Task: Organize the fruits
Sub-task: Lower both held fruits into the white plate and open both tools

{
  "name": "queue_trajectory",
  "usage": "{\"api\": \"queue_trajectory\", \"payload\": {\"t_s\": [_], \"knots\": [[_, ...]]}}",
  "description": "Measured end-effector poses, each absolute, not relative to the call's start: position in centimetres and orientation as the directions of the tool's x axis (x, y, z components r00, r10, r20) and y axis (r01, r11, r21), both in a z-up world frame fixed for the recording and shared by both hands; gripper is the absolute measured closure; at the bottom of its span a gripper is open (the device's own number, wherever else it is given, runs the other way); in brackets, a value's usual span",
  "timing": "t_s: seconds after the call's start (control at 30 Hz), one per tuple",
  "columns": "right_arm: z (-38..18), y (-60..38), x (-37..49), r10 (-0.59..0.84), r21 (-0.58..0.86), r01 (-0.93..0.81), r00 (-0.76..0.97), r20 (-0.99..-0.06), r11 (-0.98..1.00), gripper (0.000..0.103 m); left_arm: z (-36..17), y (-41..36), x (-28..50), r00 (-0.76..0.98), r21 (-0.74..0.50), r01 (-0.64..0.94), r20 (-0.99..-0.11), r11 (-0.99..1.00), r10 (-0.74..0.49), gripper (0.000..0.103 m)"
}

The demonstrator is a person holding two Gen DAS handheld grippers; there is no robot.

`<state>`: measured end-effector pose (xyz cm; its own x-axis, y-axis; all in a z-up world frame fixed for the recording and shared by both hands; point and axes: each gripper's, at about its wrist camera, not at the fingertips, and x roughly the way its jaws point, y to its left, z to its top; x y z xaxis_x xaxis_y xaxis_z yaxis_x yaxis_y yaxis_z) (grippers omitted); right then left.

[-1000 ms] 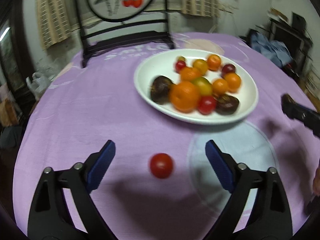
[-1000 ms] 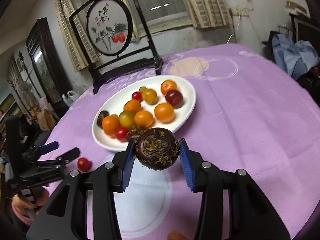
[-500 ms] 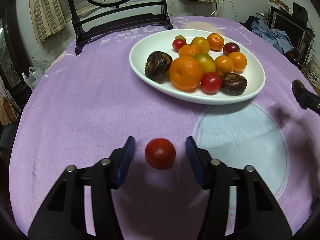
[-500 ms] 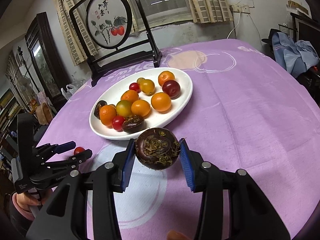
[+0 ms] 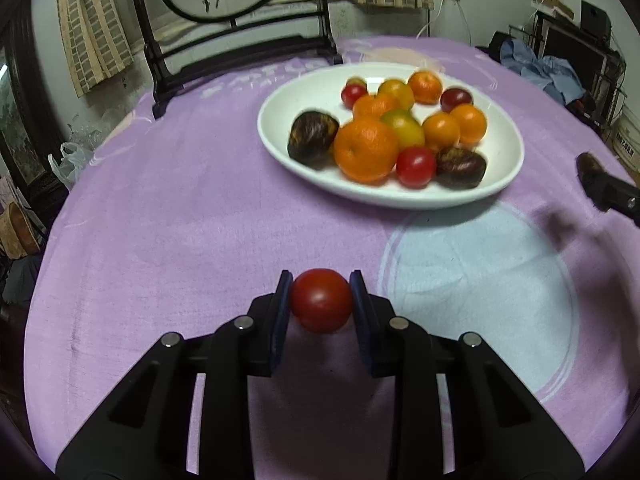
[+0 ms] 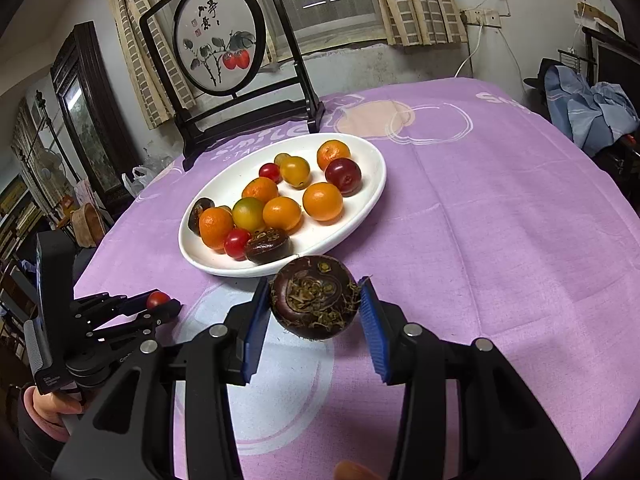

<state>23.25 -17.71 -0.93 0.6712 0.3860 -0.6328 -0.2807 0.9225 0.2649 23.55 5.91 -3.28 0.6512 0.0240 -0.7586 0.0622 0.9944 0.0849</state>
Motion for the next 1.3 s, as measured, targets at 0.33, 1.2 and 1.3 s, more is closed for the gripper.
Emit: {"api": "queue_trajectory", "payload": {"t_s": [0.33,1.2,1.3], "knots": [[1.7,-16.0,24.1,0.491,0.295,-0.393,0.688,-0.534,0.871,0.059,3.2,5.1,27.0,0.769,-0.035,0.045,-0.636,0.998,-0.058,0.073],[1.5,-14.6,28.6,0.447,0.108,-0.467,0.716,-0.536,0.878,0.001,2.3,4.1,28.1,0.764,0.108,-0.041,-0.637,0.993,0.1,0.002],[1.2,-14.9,25.9,0.453,0.053,-0.511,0.702,-0.55,0.858,0.001,1.8,3.8,25.2,0.775,0.124,-0.015,-0.626,0.992,0.09,0.002]]}}
